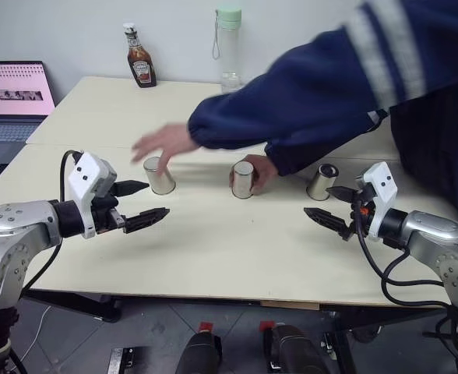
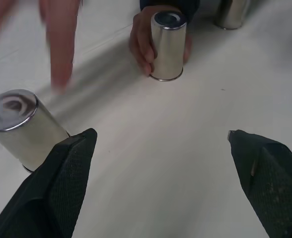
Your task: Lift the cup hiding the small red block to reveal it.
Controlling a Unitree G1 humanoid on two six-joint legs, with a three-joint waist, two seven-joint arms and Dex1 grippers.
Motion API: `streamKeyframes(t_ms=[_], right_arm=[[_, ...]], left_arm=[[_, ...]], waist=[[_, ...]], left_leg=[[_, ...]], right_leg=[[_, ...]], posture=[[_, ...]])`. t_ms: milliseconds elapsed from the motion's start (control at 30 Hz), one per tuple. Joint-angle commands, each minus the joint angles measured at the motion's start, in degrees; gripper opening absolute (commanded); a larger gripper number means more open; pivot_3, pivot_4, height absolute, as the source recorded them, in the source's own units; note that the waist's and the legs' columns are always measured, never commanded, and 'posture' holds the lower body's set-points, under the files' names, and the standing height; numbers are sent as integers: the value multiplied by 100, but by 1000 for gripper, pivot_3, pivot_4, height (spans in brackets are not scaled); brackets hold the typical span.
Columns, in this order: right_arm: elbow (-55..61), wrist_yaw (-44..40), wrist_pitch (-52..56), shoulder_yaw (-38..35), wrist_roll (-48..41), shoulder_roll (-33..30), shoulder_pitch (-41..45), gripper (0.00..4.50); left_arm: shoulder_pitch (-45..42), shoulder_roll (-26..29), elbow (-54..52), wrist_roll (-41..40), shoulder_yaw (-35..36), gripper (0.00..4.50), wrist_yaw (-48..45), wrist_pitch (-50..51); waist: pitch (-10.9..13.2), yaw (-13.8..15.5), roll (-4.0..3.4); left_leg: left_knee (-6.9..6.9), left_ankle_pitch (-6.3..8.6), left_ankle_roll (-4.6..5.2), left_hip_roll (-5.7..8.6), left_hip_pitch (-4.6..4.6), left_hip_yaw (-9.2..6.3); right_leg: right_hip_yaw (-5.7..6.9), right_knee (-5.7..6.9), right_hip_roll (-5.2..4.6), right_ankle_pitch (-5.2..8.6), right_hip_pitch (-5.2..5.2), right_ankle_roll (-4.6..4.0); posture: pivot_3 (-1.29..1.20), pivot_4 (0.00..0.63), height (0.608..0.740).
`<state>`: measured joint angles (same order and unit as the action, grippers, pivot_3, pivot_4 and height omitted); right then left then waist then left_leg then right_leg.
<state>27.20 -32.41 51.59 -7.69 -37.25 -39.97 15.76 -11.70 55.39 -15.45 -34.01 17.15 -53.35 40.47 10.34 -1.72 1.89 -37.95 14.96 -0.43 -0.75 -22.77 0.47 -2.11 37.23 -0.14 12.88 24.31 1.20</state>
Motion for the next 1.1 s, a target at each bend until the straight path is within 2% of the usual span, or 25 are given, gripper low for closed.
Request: streamKeyframes(t_ms=[33, 633, 867, 1100], right_arm=[[161, 10, -70, -141, -39, -11, 56, 4474], [182, 64, -26, -125, -91, 70, 144, 4474], [370, -121, 85, -147, -318, -1, 94, 4474], [985, -429, 442, 192, -997, -68, 380, 4474]], left_arm=[[-75, 83, -59, 69, 24, 4500, -44, -129], [-52, 168, -74, 108, 112, 4500, -127, -90], [400, 228, -47, 185, 772, 4500, 77, -46], [565, -145, -64, 139, 1069, 4500, 591, 14]], waist=[[0, 0, 0], [0, 0, 0], [0, -15, 0], [0, -3, 0]], left_leg=[[0, 0, 0, 0, 0, 0], [0, 0, 0, 0, 0, -1], [1, 0, 0, -2, 0, 0], [0, 0, 0, -4, 2, -8]], right_leg=[[1, 0, 0, 0, 0, 0], [1, 0, 0, 0, 0, 0], [0, -1, 0, 0, 1, 0], [7, 2, -1, 0, -2, 0]], posture=[[0, 150, 740], [0, 150, 740], [0, 150, 740], [0, 150, 740]])
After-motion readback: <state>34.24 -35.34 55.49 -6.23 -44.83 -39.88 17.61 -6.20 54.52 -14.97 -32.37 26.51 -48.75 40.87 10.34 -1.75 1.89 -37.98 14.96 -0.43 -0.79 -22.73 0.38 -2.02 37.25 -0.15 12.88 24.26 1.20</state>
